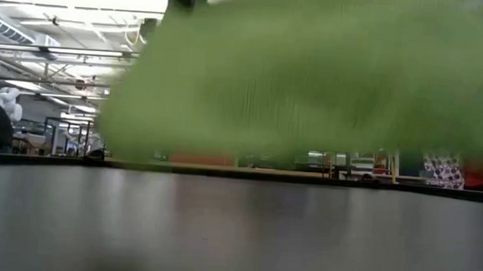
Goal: Roll towel
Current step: Roll the green microfiber towel
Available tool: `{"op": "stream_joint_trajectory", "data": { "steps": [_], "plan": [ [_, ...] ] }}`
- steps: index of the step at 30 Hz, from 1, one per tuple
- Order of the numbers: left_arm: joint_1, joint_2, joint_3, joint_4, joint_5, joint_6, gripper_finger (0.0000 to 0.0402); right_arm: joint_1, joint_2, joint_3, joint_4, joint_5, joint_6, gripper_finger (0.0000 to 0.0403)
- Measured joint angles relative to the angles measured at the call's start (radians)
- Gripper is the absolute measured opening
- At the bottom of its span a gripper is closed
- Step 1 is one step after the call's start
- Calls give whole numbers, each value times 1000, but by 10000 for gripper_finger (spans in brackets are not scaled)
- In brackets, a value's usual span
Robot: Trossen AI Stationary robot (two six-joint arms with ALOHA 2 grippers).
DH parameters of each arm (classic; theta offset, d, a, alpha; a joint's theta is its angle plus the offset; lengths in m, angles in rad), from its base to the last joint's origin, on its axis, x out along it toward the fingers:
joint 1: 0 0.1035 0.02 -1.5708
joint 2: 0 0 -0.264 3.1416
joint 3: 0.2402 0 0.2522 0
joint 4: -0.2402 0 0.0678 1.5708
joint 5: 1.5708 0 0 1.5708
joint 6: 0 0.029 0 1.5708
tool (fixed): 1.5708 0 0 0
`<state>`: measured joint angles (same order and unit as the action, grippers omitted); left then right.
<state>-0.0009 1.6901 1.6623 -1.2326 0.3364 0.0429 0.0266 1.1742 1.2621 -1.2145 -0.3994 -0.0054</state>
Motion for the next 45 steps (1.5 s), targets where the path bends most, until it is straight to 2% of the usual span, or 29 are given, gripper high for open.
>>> {"op": "stream_joint_trajectory", "data": {
  "steps": [5,10,15,20,26,31,34,39,42,45],
  "plan": [
    [63,99,-112,9,-54,45,0,-80,80,0,-49,251,-82,0],
    [102,192,-153,59,-59,51,5,-135,165,-22,-54,373,-106,0],
    [120,222,-153,131,-68,57,8,-171,206,-101,-8,377,-113,0],
    [132,215,-153,162,-102,68,9,-182,182,-186,51,378,-156,0],
    [85,194,-143,153,16,67,10,-183,113,-256,61,373,-199,0],
    [15,185,-101,147,25,67,10,-172,48,-282,65,349,-223,0],
    [-20,185,-68,142,24,59,10,-150,12,-289,67,345,-264,0],
    [-41,184,-6,104,-59,41,11,-129,-11,-292,51,367,-327,0],
    [-43,184,3,103,-60,34,11,-130,-8,-293,34,285,-346,0],
    [-45,186,3,104,-57,21,11,-129,0,-293,26,268,-358,0]
  ]
}}
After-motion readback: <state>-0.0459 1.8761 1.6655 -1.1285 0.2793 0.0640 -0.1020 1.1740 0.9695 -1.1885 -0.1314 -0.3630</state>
